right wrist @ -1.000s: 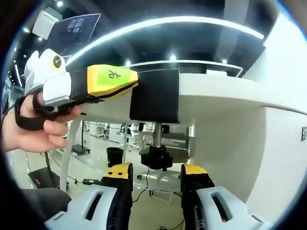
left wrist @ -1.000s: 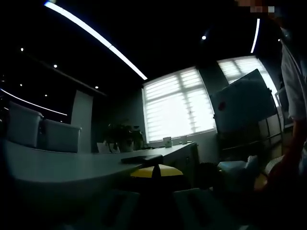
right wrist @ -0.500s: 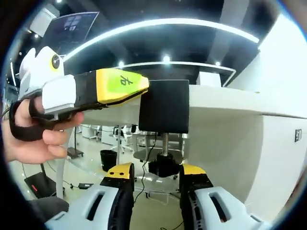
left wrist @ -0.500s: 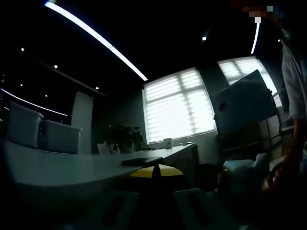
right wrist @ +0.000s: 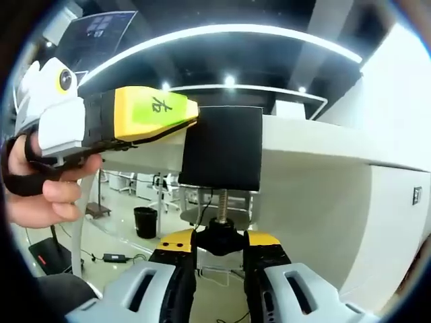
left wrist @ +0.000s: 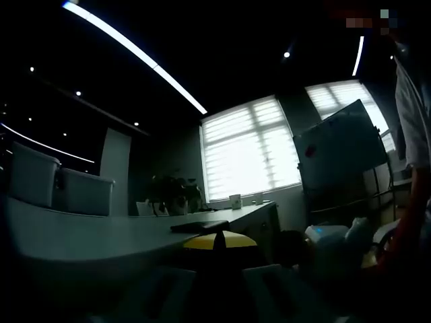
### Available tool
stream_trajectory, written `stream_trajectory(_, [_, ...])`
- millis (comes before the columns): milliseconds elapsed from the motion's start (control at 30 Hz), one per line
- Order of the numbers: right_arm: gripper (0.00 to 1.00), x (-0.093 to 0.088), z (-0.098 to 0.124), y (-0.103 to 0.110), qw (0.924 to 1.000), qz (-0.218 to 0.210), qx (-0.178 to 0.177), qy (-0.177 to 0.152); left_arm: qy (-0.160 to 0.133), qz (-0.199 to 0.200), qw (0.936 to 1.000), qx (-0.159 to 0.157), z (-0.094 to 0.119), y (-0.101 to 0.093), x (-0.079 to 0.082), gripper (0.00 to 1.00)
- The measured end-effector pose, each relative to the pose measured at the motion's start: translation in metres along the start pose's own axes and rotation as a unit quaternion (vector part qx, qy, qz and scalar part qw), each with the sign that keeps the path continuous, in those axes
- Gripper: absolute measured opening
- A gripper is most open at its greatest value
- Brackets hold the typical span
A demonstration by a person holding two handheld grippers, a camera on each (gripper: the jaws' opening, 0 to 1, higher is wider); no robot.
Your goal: Clamp the fixed fixture on the desktop, loosen the retaining clip, secure it to the edge of the desk, and tighten the retaining clip.
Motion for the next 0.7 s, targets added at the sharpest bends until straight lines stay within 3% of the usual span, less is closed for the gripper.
stream_trajectory(233, [0.25,0.0,-0.003,-0.001,0.9938,0.002,0.11,-0.017,0.001,0.0,1.0,0.001,0.002,0.001,0.0,0.01])
stream_trajectory(433, [0.25,0.0,-0.008,0.002,0.9791,-0.003,0.203,-0.002,0.002,0.002,1.0,0.001,0.002,0.0,0.0,0.01])
stream_trajectory(600, [0.26,0.0,-0.008,0.003,0.9761,-0.006,0.217,-0.006,0.002,0.002,1.0,0.0,0.002,-0.001,0.0,0.01])
stream_trajectory(700, [0.33,-0.011,-0.01,-0.001,0.9854,-0.053,0.161,0.016,0.004,0.002,1.0,0.0,0.002,-0.002,-0.002,0.01])
Point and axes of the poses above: the point that each gripper's makers call its tool centre point, and the gripper's own axes: z roughly backward along the fingers, y roughly to its left, x roughly out of its top, the point moved 2 cm from there along z, roughly backward along the fingers, and after that the axes turned 1 degree about y, right-handed, at the moved point
